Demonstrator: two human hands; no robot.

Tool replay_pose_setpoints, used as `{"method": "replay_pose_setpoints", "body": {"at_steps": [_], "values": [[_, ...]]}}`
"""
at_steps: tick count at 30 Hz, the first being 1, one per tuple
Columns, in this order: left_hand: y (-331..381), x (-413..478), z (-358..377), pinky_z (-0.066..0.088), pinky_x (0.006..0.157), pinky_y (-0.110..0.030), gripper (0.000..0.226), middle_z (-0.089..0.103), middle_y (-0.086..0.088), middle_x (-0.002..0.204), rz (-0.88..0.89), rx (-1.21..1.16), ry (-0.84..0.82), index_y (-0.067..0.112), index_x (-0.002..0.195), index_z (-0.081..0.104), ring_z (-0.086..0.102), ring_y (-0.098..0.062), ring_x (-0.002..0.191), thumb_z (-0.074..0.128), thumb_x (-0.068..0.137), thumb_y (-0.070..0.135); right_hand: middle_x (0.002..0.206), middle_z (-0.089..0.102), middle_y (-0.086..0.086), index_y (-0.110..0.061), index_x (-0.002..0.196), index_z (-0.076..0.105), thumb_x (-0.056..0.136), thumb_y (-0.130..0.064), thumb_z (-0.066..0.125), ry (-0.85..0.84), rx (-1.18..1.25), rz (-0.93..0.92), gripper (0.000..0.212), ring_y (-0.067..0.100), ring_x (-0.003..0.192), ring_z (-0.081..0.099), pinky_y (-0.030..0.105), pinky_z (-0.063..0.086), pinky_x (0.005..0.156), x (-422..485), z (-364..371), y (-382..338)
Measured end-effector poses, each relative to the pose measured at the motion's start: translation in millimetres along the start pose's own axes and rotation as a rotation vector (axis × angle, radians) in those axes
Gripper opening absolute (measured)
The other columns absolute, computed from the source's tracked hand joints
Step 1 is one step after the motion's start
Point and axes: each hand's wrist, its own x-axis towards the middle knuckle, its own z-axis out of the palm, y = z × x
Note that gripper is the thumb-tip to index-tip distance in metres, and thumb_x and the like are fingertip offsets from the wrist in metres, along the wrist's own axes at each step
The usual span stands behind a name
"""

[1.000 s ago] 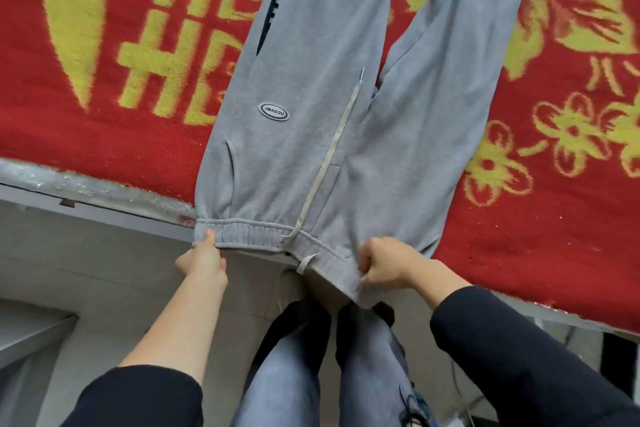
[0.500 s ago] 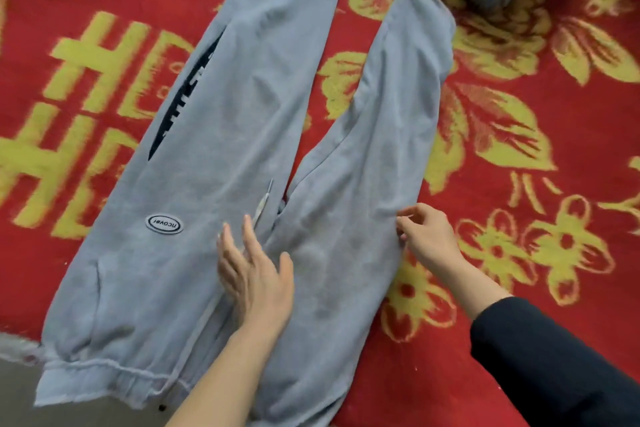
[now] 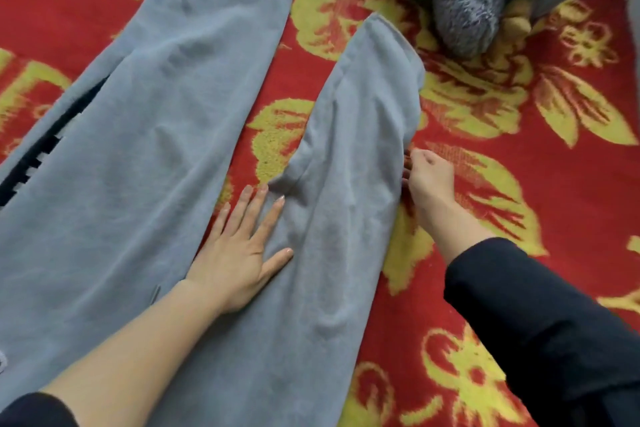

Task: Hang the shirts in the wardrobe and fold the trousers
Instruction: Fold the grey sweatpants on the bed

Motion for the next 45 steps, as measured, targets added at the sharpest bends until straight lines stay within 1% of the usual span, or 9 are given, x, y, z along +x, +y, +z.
{"method": "replay_pose_setpoints", "body": {"at_steps": [3, 7, 9, 17, 21, 27, 35, 40, 45], "values": [[0, 0, 2, 0.009, 0.113, -0.041, 0.075, 0.008, -0.009, 0.159, -0.015, 0.003, -0.027, 0.022, 0.152, 0.012, 0.004, -0.023, 0.147, 0.011, 0.092, 0.067, 0.053, 0.053, -0.007, -0.015, 0.069, 0.054, 0.098, -0.027, 0.05, -0.061, 0.391, 0.226, 0.032, 0.008, 0.043, 0.048, 0.024, 0.041, 0.047, 31, 10, -26], [0, 0, -1, 0.008, 0.113, -0.039, 0.073, 0.012, -0.009, 0.159, -0.018, 0.001, -0.035, 0.024, 0.152, 0.014, 0.009, -0.025, 0.146, 0.013, 0.092, 0.066, 0.082, 0.06, -0.001, -0.013, 0.084, 0.064, 0.086, -0.036, 0.06, -0.311, 0.551, 0.28, 0.024, 0.019, 0.075, 0.058, 0.029, 0.047, 0.071, 59, 30, -49], [0, 0, -2, 0.008, 0.113, -0.04, 0.072, 0.012, -0.008, 0.159, -0.012, -0.01, -0.04, 0.025, 0.152, 0.015, 0.009, -0.025, 0.146, 0.013, 0.092, 0.066, 0.063, 0.058, -0.004, -0.015, 0.063, 0.061, 0.082, -0.022, 0.061, -0.364, 0.488, 0.216, 0.02, 0.015, 0.057, 0.058, 0.025, 0.049, 0.062, 62, 36, -61], [-1, 0, -5, 0.007, 0.112, -0.039, 0.072, 0.016, -0.007, 0.158, -0.02, -0.02, -0.087, 0.026, 0.151, 0.02, 0.01, -0.024, 0.145, 0.013, 0.092, 0.067, 0.074, 0.049, -0.007, -0.018, 0.074, 0.045, 0.083, -0.012, 0.06, 0.359, 0.093, -0.206, 0.019, 0.003, 0.067, 0.048, 0.012, 0.038, 0.062, 117, -1, -92], [0, 1, -6, 0.002, 0.112, -0.037, 0.073, 0.014, -0.005, 0.159, -0.029, -0.029, -0.109, 0.027, 0.151, 0.018, 0.008, -0.023, 0.145, 0.012, 0.091, 0.068, 0.112, 0.056, 0.0, -0.013, 0.123, 0.052, 0.07, -0.044, 0.073, 0.199, 0.053, 0.09, 0.065, 0.017, 0.097, 0.058, 0.031, 0.05, 0.083, 127, -27, -42], [8, 0, -15, -0.021, 0.11, -0.033, 0.078, -0.036, 0.007, 0.149, -0.112, -0.069, -0.163, 0.038, 0.143, -0.024, -0.034, -0.011, 0.138, -0.002, 0.078, 0.075, 0.086, 0.064, 0.002, -0.015, 0.09, 0.06, 0.076, -0.028, 0.072, 0.122, 0.152, 0.014, 0.024, 0.015, 0.077, 0.06, 0.028, 0.048, 0.07, 61, -34, 24], [99, -102, -6, -0.016, 0.116, -0.031, 0.069, -0.025, 0.008, 0.156, -0.319, -0.506, -0.115, 0.033, 0.149, -0.009, -0.032, -0.011, 0.14, 0.004, 0.087, 0.061, 0.072, 0.061, 0.005, -0.014, 0.072, 0.061, 0.084, -0.022, 0.07, -0.118, 0.042, 0.104, 0.017, 0.016, 0.061, 0.058, 0.028, 0.049, 0.056, -48, -43, 65], [134, -211, 16, 0.0, 0.114, -0.039, 0.08, 0.001, -0.008, 0.16, -0.268, -0.316, -0.287, 0.025, 0.153, 0.013, -0.005, -0.03, 0.146, 0.03, 0.087, 0.068, 0.068, 0.052, 0.0, -0.015, 0.072, 0.056, 0.09, -0.017, 0.065, -0.182, -0.088, 0.068, 0.02, 0.01, 0.057, 0.05, 0.016, 0.046, 0.049, -88, -44, 72], [142, -225, 8, 0.027, 0.109, -0.054, 0.122, 0.02, -0.017, 0.156, -0.259, -0.215, -0.39, 0.023, 0.148, 0.03, 0.018, -0.042, 0.142, 0.079, 0.038, 0.04, 0.075, 0.06, 0.005, -0.017, 0.073, 0.054, 0.082, -0.03, 0.07, -0.117, -0.252, 0.103, 0.022, 0.024, 0.071, 0.059, 0.044, 0.054, 0.076, -113, -42, 83]]}}
